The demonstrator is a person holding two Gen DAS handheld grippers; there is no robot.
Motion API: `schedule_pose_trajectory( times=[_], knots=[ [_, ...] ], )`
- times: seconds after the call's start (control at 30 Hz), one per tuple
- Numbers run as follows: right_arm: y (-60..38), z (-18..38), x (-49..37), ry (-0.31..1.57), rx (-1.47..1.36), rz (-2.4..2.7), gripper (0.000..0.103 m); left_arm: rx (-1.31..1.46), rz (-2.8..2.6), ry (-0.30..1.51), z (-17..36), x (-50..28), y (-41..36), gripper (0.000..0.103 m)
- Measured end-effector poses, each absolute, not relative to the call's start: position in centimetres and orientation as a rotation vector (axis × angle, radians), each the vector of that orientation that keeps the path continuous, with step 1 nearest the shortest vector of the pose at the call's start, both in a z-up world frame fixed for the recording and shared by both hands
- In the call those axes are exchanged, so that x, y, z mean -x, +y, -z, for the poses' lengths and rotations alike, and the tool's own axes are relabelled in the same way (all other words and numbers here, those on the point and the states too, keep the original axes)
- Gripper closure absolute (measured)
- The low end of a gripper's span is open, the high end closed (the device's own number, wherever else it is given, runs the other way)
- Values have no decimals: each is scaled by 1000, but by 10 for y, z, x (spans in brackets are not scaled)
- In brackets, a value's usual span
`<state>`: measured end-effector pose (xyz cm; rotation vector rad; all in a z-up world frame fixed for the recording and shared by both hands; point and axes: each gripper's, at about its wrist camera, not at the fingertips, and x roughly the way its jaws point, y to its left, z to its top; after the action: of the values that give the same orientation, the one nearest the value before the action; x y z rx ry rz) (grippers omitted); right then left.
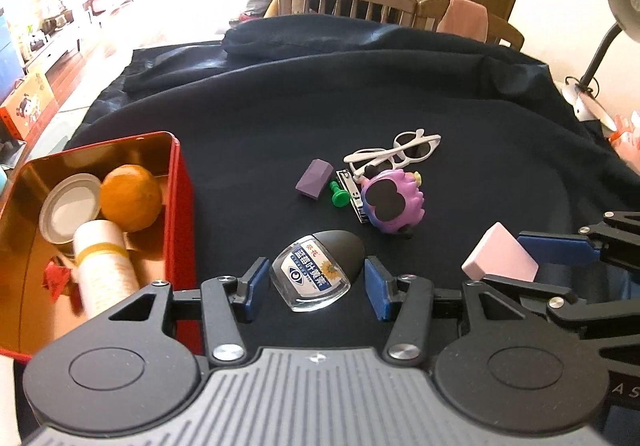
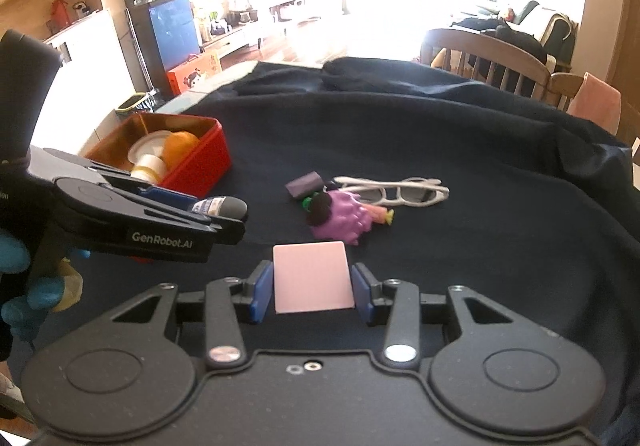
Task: Organize rigid objects
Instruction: 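Carry the bottle with the left tool while the right tool carries the eraser to the red box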
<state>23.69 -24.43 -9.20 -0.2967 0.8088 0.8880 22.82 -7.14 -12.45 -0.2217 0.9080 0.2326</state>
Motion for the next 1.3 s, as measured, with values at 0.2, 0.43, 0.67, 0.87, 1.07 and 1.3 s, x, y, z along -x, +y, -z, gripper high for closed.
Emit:
schedule_pose_trajectory(
  times=[0.2, 0.43, 0.67, 0.87, 1.07, 1.3],
  knots=[
    [-234, 77, -223, 785, 287, -898, 62, 227, -220, 883, 108, -211, -64, 53],
    [-214, 66, -208, 770, 273, -909, 62, 235, -246, 849, 90, -187, -45, 53],
    [-185, 60, -193, 759, 267, -924, 62, 251, -268, 843, 83, -168, -13, 53],
    [-157, 58, -178, 755, 271, -936, 62, 268, -287, 842, 82, -153, 19, 53],
    [-128, 58, -165, 757, 288, -946, 62, 266, -300, 835, 83, -145, 52, 53],
    [-94, 64, -159, 771, 300, -941, 62, 274, -328, 832, 88, -154, 96, 53]
  ],
)
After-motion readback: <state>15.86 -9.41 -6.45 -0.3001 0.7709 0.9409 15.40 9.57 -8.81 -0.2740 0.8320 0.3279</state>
